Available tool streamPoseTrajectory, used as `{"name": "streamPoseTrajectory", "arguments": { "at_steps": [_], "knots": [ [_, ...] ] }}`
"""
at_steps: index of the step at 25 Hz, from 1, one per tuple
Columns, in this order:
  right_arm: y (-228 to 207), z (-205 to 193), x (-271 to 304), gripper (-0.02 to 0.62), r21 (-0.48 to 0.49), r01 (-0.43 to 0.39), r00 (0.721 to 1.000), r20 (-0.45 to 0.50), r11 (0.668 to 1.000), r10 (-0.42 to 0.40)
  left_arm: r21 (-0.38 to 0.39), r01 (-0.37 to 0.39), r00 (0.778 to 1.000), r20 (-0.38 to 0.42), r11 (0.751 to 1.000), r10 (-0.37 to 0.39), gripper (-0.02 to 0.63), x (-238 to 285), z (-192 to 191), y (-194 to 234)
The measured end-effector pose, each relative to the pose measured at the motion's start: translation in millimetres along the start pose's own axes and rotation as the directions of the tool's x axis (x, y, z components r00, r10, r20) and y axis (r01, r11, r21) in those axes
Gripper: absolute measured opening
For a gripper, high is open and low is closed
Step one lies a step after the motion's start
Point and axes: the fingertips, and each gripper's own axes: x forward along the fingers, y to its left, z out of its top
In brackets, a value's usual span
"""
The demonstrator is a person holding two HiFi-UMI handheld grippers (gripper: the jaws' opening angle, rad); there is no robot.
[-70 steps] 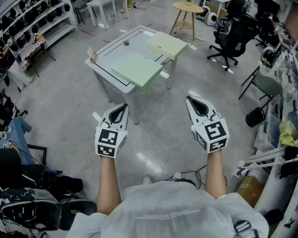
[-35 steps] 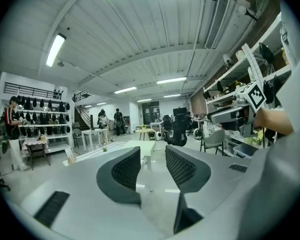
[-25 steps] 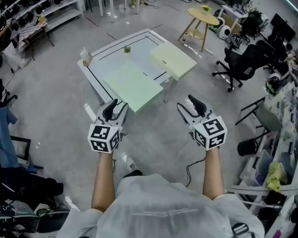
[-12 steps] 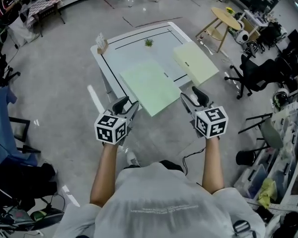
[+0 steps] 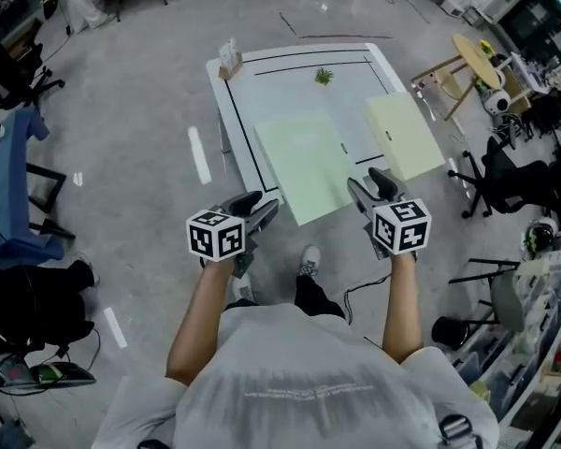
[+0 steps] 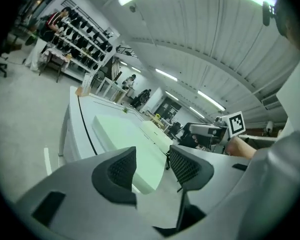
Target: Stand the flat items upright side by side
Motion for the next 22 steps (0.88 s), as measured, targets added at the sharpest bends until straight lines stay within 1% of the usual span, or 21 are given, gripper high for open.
{"name": "streamPoseTrajectory", "arguments": {
  "at_steps": [3, 6, 8, 10, 13, 16, 20, 22],
  "knots": [
    [-15.7, -8.6, 24.5, 0.261, -0.006, -0.069, 0.997, -0.027, 0.998, 0.069, -0.106, -0.027, 0.999, 0.019, 0.994, 0.029, 0.233, 15.1, -7.8, 10.9],
    [-36.9, -18.2, 51.7, 0.265, -0.021, -0.140, 0.988, -0.069, 0.990, 0.138, -0.189, -0.064, 0.997, 0.026, 0.980, 0.070, 0.238, 34.9, -17.6, 19.8],
    [-52.2, -22.5, 68.9, 0.267, -0.019, -0.182, 0.979, -0.092, 0.983, 0.180, -0.261, -0.078, 0.995, 0.038, 0.962, 0.091, 0.238, 47.7, -25.4, 25.3],
    [-63.9, -28.8, 86.5, 0.268, -0.018, -0.232, 0.966, -0.122, 0.972, 0.229, -0.330, -0.099, 0.992, 0.040, 0.939, 0.119, 0.247, 57.8, -39.0, 31.4],
    [-77.1, -46.8, 110.8, 0.278, -0.016, -0.317, 0.933, -0.185, 0.948, 0.309, -0.413, -0.134, 0.984, 0.052, 0.901, 0.171, 0.269, 71.1, -57.1, 38.7],
    [-89.2, -60.8, 131.9, 0.291, 0.016, -0.361, 0.912, -0.204, 0.932, 0.357, -0.461, -0.146, 0.978, 0.064, 0.876, 0.196, 0.290, 83.6, -64.5, 45.9],
    [-102.8, -80.2, 155.4, 0.313, 0.097, -0.399, 0.887, -0.210, 0.912, 0.411, -0.476, -0.204, 0.966, 0.046, 0.855, 0.256, 0.304, 92.0, -78.9, 60.4],
    [-106.4, -89.5, 164.2, 0.333, 0.118, -0.429, 0.866, -0.228, 0.896, 0.445, -0.494, -0.205, 0.966, 0.038, 0.845, 0.257, 0.304, 96.3, -87.4, 62.1]
  ]
}}
